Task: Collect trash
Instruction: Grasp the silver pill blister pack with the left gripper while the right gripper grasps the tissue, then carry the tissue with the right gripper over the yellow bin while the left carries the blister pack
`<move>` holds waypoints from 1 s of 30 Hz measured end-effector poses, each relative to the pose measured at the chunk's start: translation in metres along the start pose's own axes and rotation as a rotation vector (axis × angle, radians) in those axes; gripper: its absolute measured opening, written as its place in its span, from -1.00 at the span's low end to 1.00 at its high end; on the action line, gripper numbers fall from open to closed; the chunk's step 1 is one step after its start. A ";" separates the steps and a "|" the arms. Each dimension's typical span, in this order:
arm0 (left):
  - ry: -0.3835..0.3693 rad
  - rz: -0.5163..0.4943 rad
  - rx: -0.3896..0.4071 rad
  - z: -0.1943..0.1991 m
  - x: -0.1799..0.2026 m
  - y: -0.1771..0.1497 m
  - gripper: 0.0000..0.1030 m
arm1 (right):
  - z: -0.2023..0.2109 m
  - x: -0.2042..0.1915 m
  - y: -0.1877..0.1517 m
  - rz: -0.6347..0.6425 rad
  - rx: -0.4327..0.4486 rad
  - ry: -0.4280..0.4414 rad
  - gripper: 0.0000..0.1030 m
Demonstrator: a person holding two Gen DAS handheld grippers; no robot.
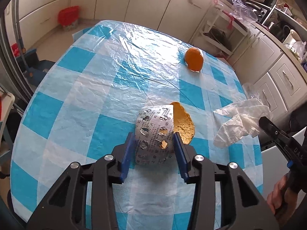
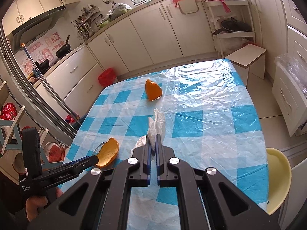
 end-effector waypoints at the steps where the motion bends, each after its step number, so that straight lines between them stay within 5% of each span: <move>1: -0.001 0.004 0.011 0.002 -0.001 0.001 -0.24 | 0.001 0.001 0.000 -0.001 0.000 0.001 -0.90; 13: -0.032 -0.056 0.115 0.043 0.030 0.001 -0.24 | 0.015 0.005 -0.001 -0.005 0.019 -0.002 -0.90; 30: -0.113 -0.228 0.142 0.066 0.124 -0.050 -0.24 | 0.074 0.036 -0.019 -0.060 0.111 -0.070 -0.90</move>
Point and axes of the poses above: each gripper's, at about its wrist camera, not at the fingertips, and z roughly against the way its jaws point, x to its right, y to its top, the point moved 5 cm from there along -z, roughly the way its jaws point, and after that the axes turned 9 degrees about z, right-handed, at the moved point
